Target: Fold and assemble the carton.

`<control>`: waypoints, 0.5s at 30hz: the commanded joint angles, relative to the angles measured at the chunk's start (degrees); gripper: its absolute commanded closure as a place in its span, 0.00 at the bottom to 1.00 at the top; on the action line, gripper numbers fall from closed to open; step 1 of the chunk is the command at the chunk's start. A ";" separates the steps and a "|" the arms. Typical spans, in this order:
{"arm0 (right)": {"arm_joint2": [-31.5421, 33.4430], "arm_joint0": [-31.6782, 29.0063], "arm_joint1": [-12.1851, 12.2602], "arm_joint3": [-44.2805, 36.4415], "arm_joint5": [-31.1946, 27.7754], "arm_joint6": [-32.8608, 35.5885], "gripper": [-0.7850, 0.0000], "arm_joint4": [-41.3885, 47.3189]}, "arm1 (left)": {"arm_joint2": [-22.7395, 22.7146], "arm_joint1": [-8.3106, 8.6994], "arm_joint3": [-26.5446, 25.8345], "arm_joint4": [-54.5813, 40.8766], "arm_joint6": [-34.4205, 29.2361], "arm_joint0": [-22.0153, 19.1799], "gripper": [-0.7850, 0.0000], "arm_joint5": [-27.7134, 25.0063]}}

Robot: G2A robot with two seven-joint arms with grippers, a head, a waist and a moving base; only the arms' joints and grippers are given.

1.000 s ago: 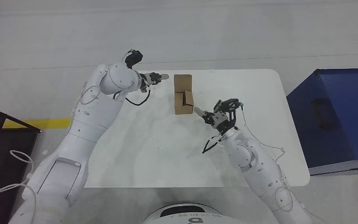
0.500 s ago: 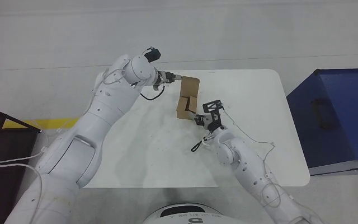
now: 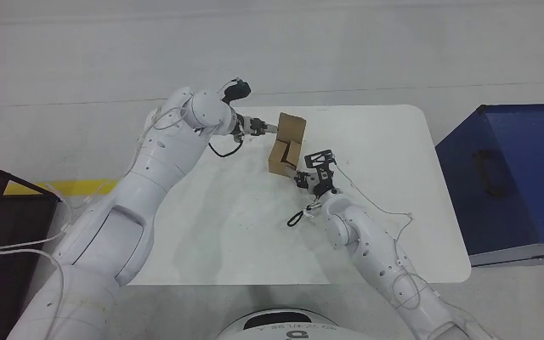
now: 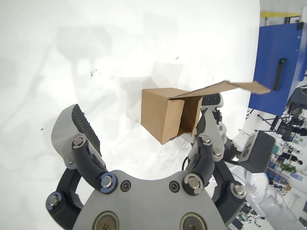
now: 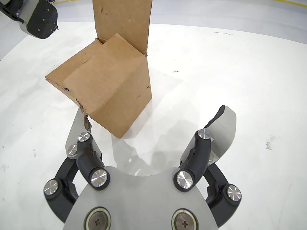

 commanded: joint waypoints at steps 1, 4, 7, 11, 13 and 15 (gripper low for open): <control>0.09 -0.04 -0.04 -0.01 -0.09 0.20 0.00 -0.15 | -0.05 0.18 -0.61 0.37 -0.79 0.53 0.00 -0.71; 0.11 -0.15 -0.13 -0.07 -0.35 0.43 0.00 -0.54 | -1.22 0.46 -0.27 -0.15 -0.32 0.64 0.00 0.54; 0.19 -0.45 -0.18 -0.37 -0.73 0.40 0.00 -0.88 | -2.56 0.72 1.27 -0.19 1.55 0.01 0.00 1.87; 0.48 -0.87 -0.21 -0.85 -1.09 0.55 0.00 -1.35 | -3.82 0.53 2.61 0.84 10.00 -0.69 0.00 6.32; 0.53 -1.04 -0.24 -1.13 -1.26 0.64 0.00 -1.64 | -3.78 -0.17 2.47 -0.69 12.16 -0.74 0.00 7.84; 0.55 -1.24 -0.28 -1.41 -1.39 0.76 0.00 -1.94 | -2.74 -1.21 3.10 -1.18 14.30 -1.17 0.00 9.39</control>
